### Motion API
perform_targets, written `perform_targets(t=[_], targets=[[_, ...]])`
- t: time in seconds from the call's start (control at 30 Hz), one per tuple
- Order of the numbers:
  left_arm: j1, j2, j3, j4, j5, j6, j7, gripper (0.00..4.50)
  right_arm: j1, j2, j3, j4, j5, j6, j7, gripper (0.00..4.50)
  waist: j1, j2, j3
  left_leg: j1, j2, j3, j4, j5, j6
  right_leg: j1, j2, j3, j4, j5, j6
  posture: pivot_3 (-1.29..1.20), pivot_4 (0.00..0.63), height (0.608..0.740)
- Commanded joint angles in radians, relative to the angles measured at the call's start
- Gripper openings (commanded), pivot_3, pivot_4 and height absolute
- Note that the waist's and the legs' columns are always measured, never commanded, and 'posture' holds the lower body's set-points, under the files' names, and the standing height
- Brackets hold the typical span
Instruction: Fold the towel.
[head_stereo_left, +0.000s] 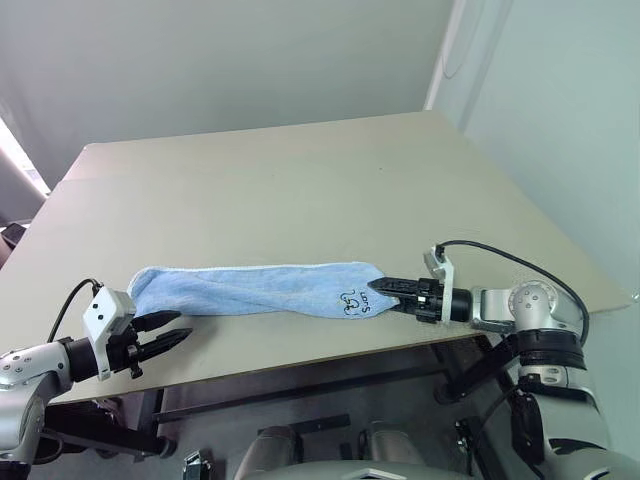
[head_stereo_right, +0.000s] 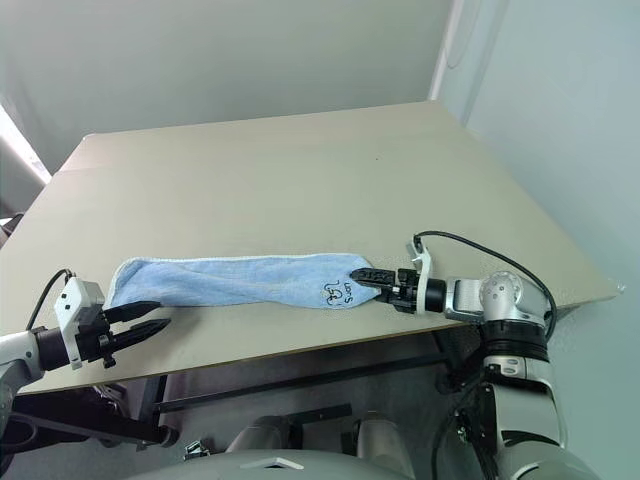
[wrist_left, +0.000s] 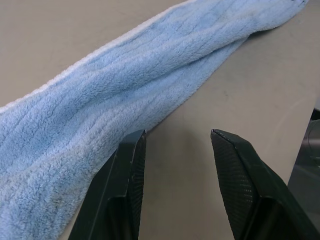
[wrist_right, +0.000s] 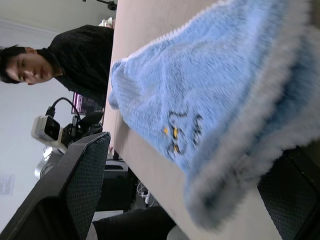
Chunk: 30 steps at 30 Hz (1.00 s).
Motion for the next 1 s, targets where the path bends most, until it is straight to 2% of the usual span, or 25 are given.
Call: perform_targets(t=[0.03, 0.07, 0.23, 0.4, 0.5, 0.77, 1.0], targets=[[-0.023, -0.004, -0.006, -0.007, 0.006, -0.013, 0.006, 2.18, -0.020, 0.006, 0.008, 0.036, -0.039, -0.075, -0.024, 4.08, 0.000, 0.000, 0.000, 0.000, 0.000, 0.000, 0.000, 0.000, 0.000, 0.000, 0.000, 0.000, 0.000, 0.000, 0.000, 0.00, 0.000, 0.740], [-0.025, -0.005, -0.007, -0.005, 0.006, -0.013, 0.008, 2.18, -0.020, -0.001, 0.012, 0.044, -0.042, -0.082, -0.013, 3.87, 0.001, 0.000, 0.000, 0.000, 0.000, 0.000, 0.000, 0.000, 0.000, 0.000, 0.000, 0.000, 0.000, 0.000, 0.000, 0.00, 0.000, 0.740], [-0.039, -0.011, -0.009, 0.005, 0.005, -0.010, 0.020, 2.18, -0.020, -0.088, 0.056, 0.038, -0.030, -0.081, 0.092, 2.07, 0.006, 0.002, 0.001, 0.000, 0.000, 0.000, 0.001, 0.000, 0.000, 0.000, 0.000, 0.000, 0.000, 0.000, 0.001, 0.00, 0.000, 0.740], [-0.043, -0.009, -0.008, 0.022, 0.010, -0.017, 0.025, 2.18, -0.086, -0.206, 0.051, 0.165, -0.062, -0.153, 0.179, 0.10, 0.007, 0.002, 0.001, -0.001, -0.001, 0.001, 0.000, 0.001, 0.003, 0.002, 0.000, -0.001, 0.000, 0.000, -0.001, 0.00, 0.000, 0.740], [-0.043, -0.007, -0.005, 0.033, 0.012, -0.021, 0.022, 2.18, -0.108, -0.257, 0.074, 0.203, -0.086, -0.185, 0.219, 0.04, 0.006, 0.002, 0.001, -0.001, -0.001, 0.002, 0.000, 0.001, 0.003, 0.002, -0.001, -0.001, 0.000, 0.000, 0.000, 0.00, 0.000, 0.740], [-0.034, -0.007, -0.009, 0.036, 0.019, -0.023, 0.014, 2.18, -0.106, -0.307, 0.108, 0.231, -0.137, -0.238, 0.281, 0.04, 0.006, 0.002, 0.002, -0.002, -0.001, 0.002, 0.000, 0.001, 0.003, 0.002, -0.001, -0.001, 0.000, 0.000, 0.000, 0.00, 0.000, 0.740], [-0.035, 0.004, 0.017, 0.040, 0.009, -0.012, 0.017, 2.18, -0.082, -0.405, 0.140, 0.246, -0.171, -0.297, 0.403, 0.04, 0.008, 0.003, 0.002, -0.002, -0.001, 0.002, 0.000, 0.000, 0.003, 0.002, -0.001, -0.001, -0.001, 0.000, 0.001, 0.00, 0.000, 0.740]])
